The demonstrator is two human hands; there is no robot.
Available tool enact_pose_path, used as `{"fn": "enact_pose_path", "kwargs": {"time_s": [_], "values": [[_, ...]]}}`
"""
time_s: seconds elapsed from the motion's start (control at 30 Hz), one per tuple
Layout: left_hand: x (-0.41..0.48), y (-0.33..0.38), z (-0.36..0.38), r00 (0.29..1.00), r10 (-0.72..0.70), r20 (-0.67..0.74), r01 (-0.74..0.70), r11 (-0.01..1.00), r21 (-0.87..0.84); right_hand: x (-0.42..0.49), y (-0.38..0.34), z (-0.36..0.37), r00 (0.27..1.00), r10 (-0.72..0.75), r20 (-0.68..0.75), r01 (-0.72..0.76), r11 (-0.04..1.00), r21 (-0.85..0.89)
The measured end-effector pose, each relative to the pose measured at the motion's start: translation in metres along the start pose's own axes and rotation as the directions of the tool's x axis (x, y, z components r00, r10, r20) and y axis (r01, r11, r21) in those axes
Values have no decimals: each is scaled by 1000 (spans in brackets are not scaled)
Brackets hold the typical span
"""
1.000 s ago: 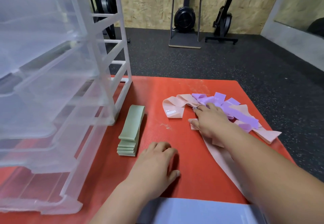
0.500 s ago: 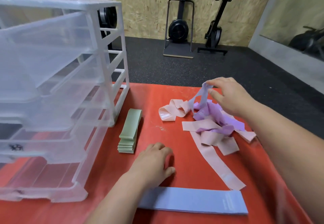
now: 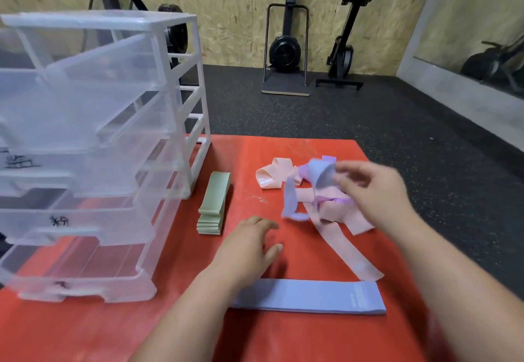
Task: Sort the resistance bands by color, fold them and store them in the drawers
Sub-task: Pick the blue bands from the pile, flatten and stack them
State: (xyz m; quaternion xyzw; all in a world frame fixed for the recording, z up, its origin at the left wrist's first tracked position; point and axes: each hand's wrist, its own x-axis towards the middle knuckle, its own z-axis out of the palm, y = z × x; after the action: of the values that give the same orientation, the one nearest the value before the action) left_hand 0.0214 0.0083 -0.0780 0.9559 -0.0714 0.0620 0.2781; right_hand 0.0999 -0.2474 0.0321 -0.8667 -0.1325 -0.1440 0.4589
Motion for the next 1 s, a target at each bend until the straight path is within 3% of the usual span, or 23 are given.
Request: {"fn": "enact_pose_path", "kwargs": {"time_s": [0.13, 0.27, 0.5, 0.67, 0.83, 1.0], "values": [[-3, 3, 4, 1000, 10, 15, -10, 1000, 1, -60, 48, 31, 974, 226, 27, -227, 974, 22], [-1, 1, 9, 1000, 20, 22, -21, 1000, 1, -74, 63, 37, 954, 301, 3, -301, 951, 70], [5, 6, 11, 999, 32, -17, -33, 991, -131, -63, 60, 36, 963, 257, 85, -269, 937, 222], [11, 31, 11, 996, 53, -73, -73, 946, -317, -55, 49, 42, 967, 121, 226, -202, 902, 380], [19, 37, 16, 996, -1, -87, -36, 908, -418, -55, 47, 49, 947, 16, 320, -134, 927, 350], [24, 22, 14, 990, -77, -120, 12, 884, -467, -52, 56, 45, 954, 12, 299, -103, 951, 292]]}}
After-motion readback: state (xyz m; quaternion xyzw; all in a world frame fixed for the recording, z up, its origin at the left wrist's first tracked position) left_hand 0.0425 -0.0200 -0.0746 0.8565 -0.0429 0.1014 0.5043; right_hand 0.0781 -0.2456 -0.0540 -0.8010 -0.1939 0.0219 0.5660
